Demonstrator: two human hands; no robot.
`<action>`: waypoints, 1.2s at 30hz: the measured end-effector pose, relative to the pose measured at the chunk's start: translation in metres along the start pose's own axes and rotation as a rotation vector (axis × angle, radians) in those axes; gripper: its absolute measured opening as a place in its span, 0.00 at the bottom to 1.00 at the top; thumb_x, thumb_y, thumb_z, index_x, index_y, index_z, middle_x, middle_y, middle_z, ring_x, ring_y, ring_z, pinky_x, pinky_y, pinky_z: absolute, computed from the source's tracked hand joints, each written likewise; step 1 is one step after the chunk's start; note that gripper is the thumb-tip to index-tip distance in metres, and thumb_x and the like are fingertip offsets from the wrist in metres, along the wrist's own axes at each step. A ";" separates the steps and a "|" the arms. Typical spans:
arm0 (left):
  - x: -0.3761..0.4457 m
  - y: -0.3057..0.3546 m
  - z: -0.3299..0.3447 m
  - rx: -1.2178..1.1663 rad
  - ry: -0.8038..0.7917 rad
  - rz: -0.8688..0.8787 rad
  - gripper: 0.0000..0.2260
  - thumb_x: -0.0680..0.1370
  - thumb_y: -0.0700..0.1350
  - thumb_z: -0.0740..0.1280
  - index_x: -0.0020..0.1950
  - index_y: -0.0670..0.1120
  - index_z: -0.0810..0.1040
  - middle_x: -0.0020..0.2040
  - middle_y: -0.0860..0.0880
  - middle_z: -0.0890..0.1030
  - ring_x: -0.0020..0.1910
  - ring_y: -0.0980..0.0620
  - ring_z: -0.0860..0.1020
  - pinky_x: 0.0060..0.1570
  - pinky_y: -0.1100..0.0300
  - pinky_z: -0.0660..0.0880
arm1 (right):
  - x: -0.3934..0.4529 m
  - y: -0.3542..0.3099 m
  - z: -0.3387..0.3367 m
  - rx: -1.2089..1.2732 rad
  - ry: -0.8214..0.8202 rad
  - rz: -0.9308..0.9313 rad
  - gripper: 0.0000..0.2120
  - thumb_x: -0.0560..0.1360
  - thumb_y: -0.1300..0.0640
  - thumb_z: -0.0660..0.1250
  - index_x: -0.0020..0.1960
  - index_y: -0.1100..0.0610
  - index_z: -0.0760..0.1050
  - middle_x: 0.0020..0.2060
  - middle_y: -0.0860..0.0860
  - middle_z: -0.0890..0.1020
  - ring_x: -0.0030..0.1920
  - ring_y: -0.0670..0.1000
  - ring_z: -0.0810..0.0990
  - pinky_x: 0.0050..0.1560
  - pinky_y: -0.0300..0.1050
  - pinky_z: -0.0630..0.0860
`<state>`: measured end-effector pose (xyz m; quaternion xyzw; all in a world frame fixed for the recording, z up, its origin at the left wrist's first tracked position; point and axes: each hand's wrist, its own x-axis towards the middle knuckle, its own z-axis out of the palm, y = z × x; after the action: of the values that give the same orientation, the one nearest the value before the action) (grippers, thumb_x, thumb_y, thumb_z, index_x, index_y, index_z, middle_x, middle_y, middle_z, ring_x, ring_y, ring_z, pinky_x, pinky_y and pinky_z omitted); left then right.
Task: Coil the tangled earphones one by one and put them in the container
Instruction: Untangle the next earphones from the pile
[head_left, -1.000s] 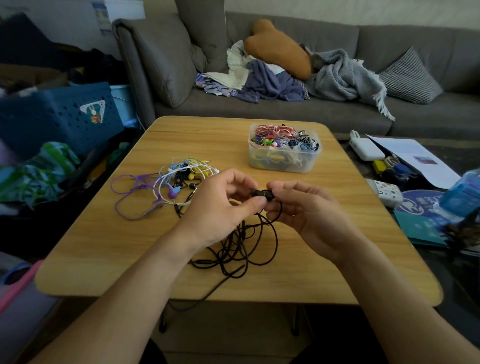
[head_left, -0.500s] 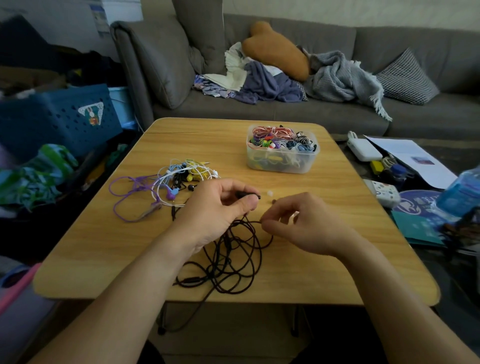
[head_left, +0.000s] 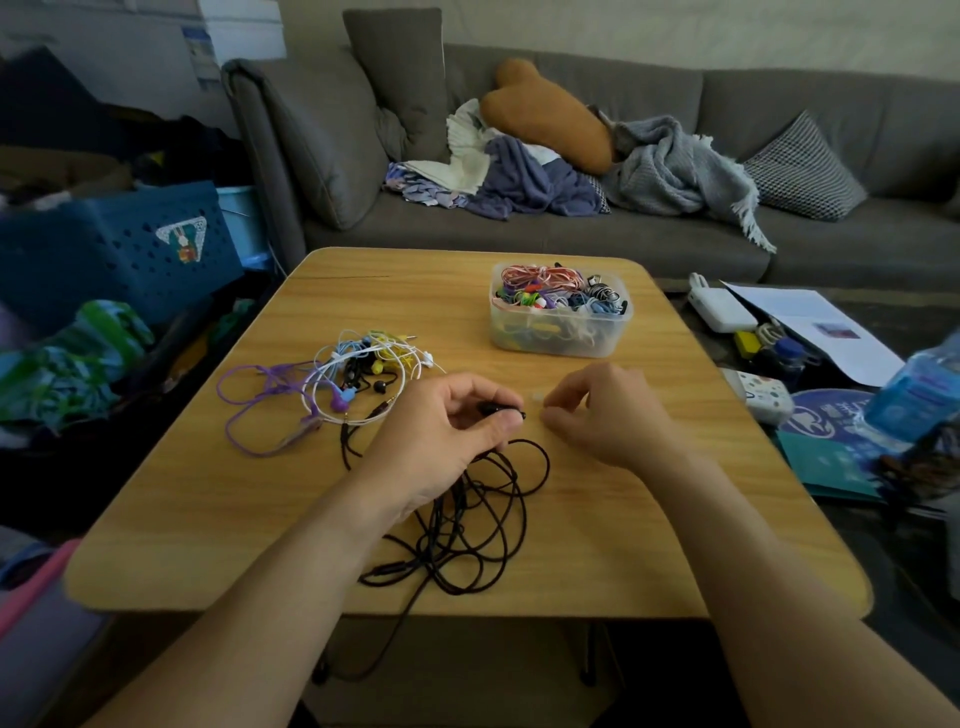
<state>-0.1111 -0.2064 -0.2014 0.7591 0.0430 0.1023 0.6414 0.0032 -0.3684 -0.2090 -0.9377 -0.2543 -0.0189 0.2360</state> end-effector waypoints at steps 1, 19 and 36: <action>0.000 0.000 -0.001 0.009 -0.003 0.001 0.06 0.74 0.36 0.72 0.50 0.41 0.83 0.40 0.43 0.84 0.37 0.53 0.81 0.42 0.66 0.79 | 0.001 -0.001 0.002 -0.016 -0.006 -0.005 0.03 0.73 0.54 0.72 0.46 0.50 0.84 0.40 0.44 0.82 0.41 0.43 0.77 0.41 0.34 0.71; 0.000 0.000 -0.005 -0.007 0.026 0.026 0.09 0.70 0.36 0.76 0.45 0.48 0.82 0.42 0.49 0.85 0.41 0.53 0.82 0.45 0.63 0.80 | -0.039 -0.019 0.003 1.178 -0.129 0.108 0.16 0.65 0.61 0.75 0.53 0.61 0.81 0.39 0.55 0.84 0.40 0.51 0.82 0.45 0.42 0.81; 0.001 0.000 -0.009 -0.010 -0.004 0.056 0.09 0.70 0.34 0.75 0.45 0.46 0.82 0.41 0.50 0.85 0.40 0.56 0.82 0.41 0.67 0.77 | -0.038 -0.023 0.004 1.227 -0.082 0.072 0.13 0.59 0.62 0.78 0.43 0.62 0.83 0.38 0.60 0.85 0.38 0.55 0.84 0.43 0.45 0.82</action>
<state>-0.1121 -0.1974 -0.1997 0.7568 0.0202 0.1189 0.6424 -0.0411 -0.3671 -0.2087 -0.6387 -0.1957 0.1751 0.7232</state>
